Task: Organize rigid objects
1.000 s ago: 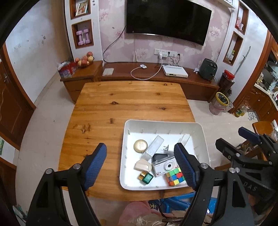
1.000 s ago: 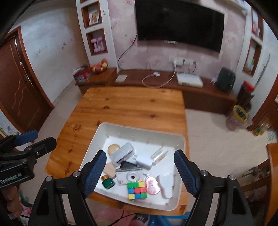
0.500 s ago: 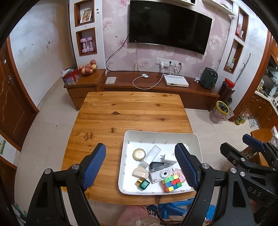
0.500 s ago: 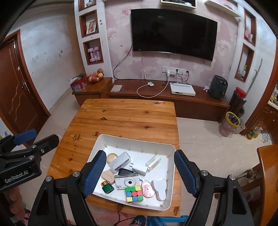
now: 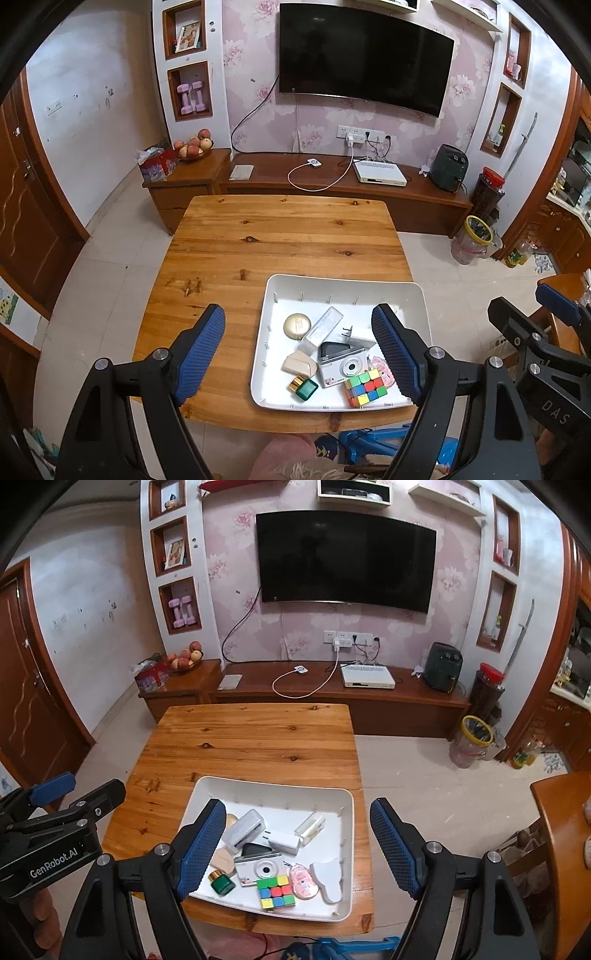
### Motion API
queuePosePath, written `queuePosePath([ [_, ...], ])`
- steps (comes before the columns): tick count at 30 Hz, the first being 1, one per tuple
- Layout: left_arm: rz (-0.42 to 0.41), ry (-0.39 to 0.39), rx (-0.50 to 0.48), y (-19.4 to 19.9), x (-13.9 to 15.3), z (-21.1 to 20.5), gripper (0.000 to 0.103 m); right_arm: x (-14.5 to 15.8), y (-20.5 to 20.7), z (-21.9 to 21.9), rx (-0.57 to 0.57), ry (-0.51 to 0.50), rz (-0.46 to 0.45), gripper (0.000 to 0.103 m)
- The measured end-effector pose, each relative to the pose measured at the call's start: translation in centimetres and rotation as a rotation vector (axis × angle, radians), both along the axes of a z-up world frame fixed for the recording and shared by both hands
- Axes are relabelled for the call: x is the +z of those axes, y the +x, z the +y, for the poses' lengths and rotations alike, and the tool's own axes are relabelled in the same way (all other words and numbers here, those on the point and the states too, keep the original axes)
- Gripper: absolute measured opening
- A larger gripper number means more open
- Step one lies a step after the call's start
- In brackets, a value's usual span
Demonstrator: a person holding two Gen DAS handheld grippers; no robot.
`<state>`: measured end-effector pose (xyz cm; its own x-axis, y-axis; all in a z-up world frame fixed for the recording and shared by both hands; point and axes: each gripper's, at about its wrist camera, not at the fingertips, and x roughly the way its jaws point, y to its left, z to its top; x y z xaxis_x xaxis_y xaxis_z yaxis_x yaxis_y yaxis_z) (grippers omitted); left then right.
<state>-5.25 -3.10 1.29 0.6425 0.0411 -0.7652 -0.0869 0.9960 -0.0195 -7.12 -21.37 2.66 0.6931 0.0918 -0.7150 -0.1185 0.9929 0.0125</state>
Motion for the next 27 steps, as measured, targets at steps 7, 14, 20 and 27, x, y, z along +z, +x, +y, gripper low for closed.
queuePosePath([
  [7,-0.006,0.005,0.0,-0.13,-0.03,-0.2,0.084,-0.1,-0.07,0.04,-0.002,0.008,0.003,0.081],
  [14,-0.006,0.006,0.008,-0.08,-0.08,-0.17,0.084,-0.38,-0.03,0.09,-0.002,0.019,0.007,0.081],
  [20,-0.006,0.005,0.006,-0.21,-0.07,-0.13,0.084,-0.39,-0.05,0.31,0.005,0.014,0.003,0.081],
  [27,-0.005,0.006,0.007,-0.19,-0.09,-0.18,0.084,-0.34,0.05,0.23,0.008,0.016,0.005,0.081],
])
